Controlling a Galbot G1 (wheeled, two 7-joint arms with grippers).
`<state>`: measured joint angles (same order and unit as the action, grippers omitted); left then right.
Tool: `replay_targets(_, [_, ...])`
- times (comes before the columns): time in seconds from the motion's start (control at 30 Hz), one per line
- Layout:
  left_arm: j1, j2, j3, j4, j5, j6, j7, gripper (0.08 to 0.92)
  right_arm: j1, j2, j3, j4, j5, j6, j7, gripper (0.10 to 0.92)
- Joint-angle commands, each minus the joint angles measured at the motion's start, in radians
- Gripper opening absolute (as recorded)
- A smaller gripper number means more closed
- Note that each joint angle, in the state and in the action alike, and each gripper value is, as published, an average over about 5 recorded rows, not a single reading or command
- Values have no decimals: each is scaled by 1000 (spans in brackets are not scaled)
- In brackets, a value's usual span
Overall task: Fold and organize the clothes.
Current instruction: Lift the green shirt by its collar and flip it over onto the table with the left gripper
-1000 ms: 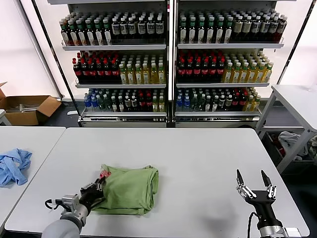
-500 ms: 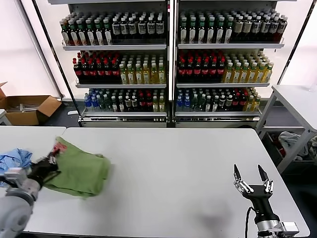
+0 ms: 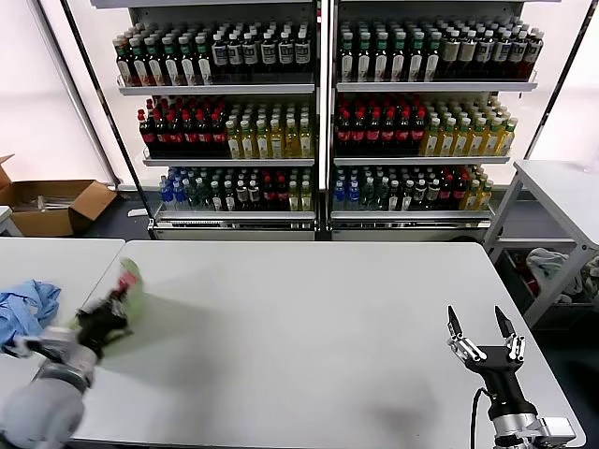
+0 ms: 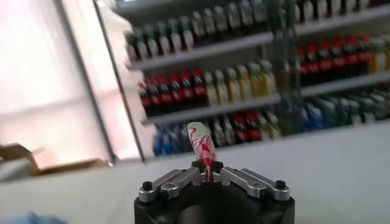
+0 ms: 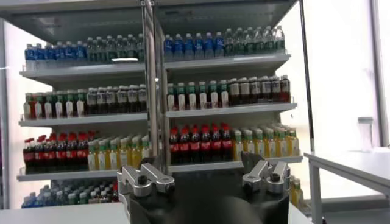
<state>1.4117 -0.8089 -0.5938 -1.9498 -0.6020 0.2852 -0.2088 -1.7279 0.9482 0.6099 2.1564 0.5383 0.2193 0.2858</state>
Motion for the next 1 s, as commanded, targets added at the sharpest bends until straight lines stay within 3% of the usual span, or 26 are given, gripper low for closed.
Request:
replay_targets(0.03, [-101, -253, 486, 33, 293, 56, -18, 103, -21, 1, 31, 10, -1, -1, -2, 823])
replay_targets(0.17, [-184, -248, 523, -18, 251, 111, -112, 103, -17, 5, 28, 5, -1, -1, -2, 823])
replay_targets(0.4, [-362, -271, 634, 32, 158, 110, -213, 103, -11, 20, 13, 2, -12, 0, -2, 823])
replay_targets(0.7, [-562, -419, 846, 108, 125, 58, -304, 103, 5, 33, 12, 24, -19, -29, -1, 823])
replay_targets(0.8, [-585, -424, 870, 97, 142, 30, -282, 136, 13, 37, 9, 27, -21, -38, -1, 823])
replay_targets(1.0, [-585, -372, 858, -4, 200, -23, -282, 298, 45, 43, -19, 12, -26, -54, -5, 823])
